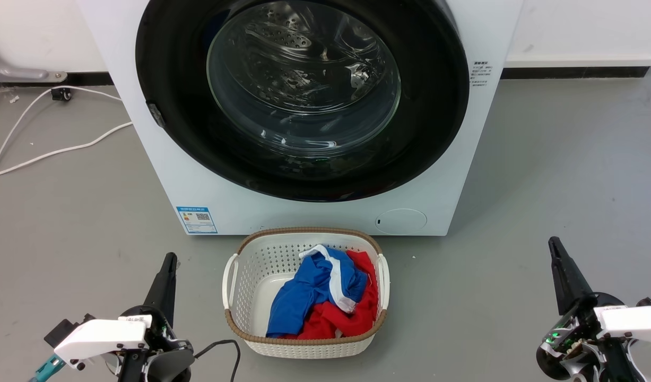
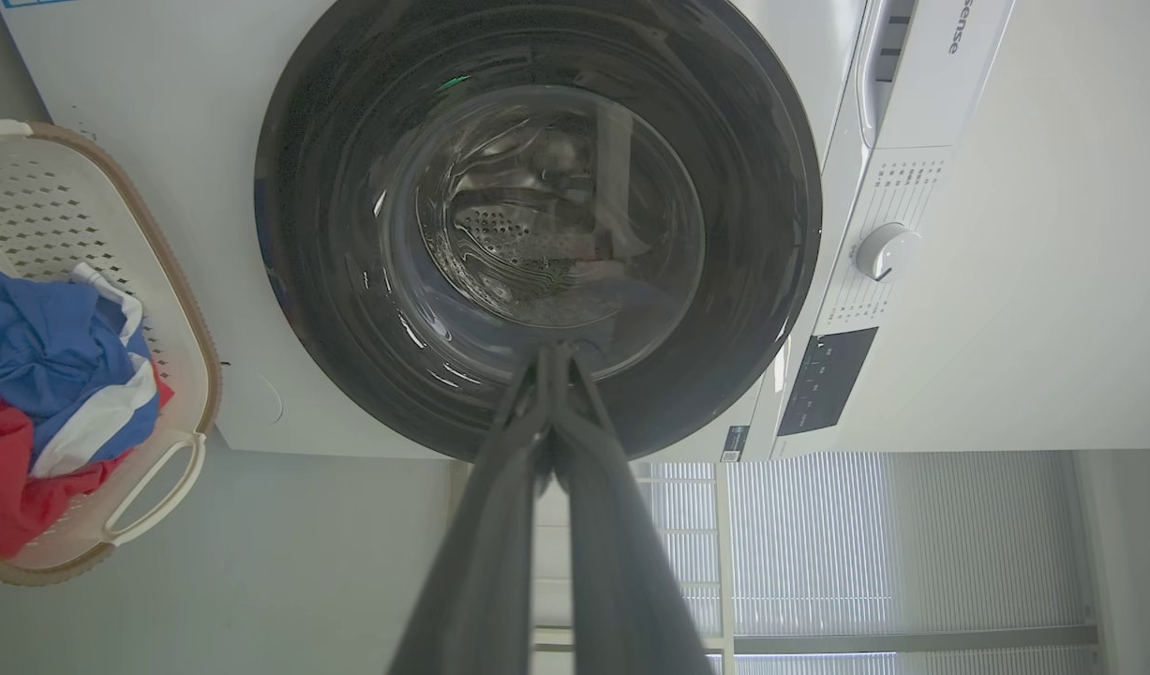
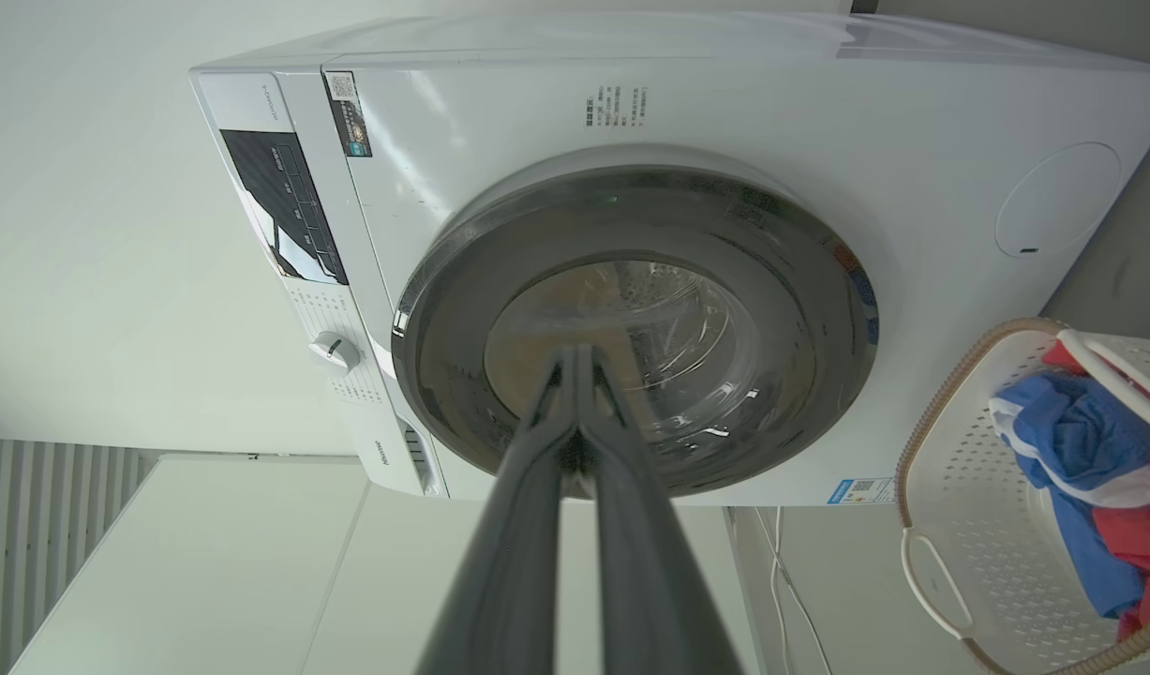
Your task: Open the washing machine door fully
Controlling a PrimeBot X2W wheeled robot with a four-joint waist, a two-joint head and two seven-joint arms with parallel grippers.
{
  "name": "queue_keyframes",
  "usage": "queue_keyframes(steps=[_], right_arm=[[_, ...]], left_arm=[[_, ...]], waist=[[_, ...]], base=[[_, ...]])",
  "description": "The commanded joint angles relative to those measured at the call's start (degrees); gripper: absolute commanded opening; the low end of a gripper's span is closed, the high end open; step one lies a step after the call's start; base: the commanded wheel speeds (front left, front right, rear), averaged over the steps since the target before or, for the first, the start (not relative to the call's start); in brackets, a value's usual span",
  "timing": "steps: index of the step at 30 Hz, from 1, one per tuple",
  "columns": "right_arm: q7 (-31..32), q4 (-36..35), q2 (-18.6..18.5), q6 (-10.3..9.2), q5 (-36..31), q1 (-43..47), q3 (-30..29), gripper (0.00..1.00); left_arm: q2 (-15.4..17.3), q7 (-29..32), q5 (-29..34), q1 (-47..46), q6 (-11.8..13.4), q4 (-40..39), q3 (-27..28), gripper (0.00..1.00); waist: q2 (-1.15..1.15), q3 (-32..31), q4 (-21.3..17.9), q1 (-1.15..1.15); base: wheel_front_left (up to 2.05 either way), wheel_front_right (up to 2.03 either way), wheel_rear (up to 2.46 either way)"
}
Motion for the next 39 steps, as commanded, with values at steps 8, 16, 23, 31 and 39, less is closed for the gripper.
queue_keyframes(steps=[8, 16, 23, 31, 39], right_arm=[[0.20, 0.08, 0.25, 0.02, -0.31, -0.63, -0.12, 0.00], [0.26, 0.09, 0.28, 0.02, -0.38, -0.63, -0.16, 0.00], [0.30, 0.09, 0.30, 0.02, -0.42, -0.64, -0.20, 0.00], [-0.63, -0.14, 0.14, 0.00, -0.55, 0.69, 0.49, 1.00], [-2.95, -1.12, -0.17, 0.01, -3.42, 1.48, 2.26, 1.00]], left_arm=[[-0.07, 0.31, 0.40, -0.53, -0.19, 0.05, 0.23, 0.00], [-0.12, 0.38, 0.36, -0.53, -0.19, 0.05, 0.28, 0.00], [-0.15, 0.43, 0.42, -0.53, -0.19, 0.05, 0.33, 0.00], [-0.16, -0.58, 0.53, 0.28, 0.00, 0.07, -1.13, 1.00], [-0.18, -3.01, 3.35, 0.17, -0.01, -1.08, -3.71, 1.00]], waist=[[0.00, 0.00, 0.00, 0.00], [0.00, 0.00, 0.00, 0.00], [0.00, 0.00, 0.00, 0.00], [0.00, 0.01, -0.01, 0.00], [0.00, 0.01, -0.02, 0.00]], base=[[0.00, 0.00, 0.00], [0.00, 0.00, 0.00], [0.00, 0.00, 0.00], [0.00, 0.00, 0.00], [0.00, 0.00, 0.00]])
